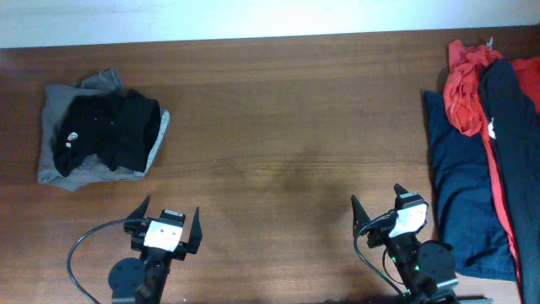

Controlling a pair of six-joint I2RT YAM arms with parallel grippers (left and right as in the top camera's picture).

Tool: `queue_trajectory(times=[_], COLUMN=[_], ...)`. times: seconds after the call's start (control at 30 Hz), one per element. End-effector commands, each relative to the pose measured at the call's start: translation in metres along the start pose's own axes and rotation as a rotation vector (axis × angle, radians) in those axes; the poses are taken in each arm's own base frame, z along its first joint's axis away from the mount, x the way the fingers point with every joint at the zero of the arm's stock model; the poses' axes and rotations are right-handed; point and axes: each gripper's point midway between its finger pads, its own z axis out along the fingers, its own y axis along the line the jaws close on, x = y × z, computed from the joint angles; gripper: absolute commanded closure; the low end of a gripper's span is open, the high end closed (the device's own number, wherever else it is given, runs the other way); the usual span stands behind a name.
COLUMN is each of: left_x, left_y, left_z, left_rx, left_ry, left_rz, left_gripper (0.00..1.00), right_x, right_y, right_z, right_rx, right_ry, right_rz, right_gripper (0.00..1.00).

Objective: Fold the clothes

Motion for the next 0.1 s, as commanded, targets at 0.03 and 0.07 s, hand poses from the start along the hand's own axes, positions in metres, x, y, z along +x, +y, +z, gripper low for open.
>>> queue_trajectory(times=[0.03, 0.07], left_x=[0.0022, 0.0022], left_y=[0.0000, 0.0000], left_z=[0.0008, 0.0008], left_rx=[-0.006, -0.006], left_ry=[-0.002, -0.002], left_rz=[-0.004, -0.004], left_gripper=[0.01, 0.01], right_x=[0.0022, 0.0023], right_y=[0.0019, 0.0019], right_z=[0.0004, 0.0004], right_rx=[-0.011, -0.011], right_ry=[0.001, 0.001], right_rz=[-0.005, -0.004], right_gripper=[0.01, 0.01])
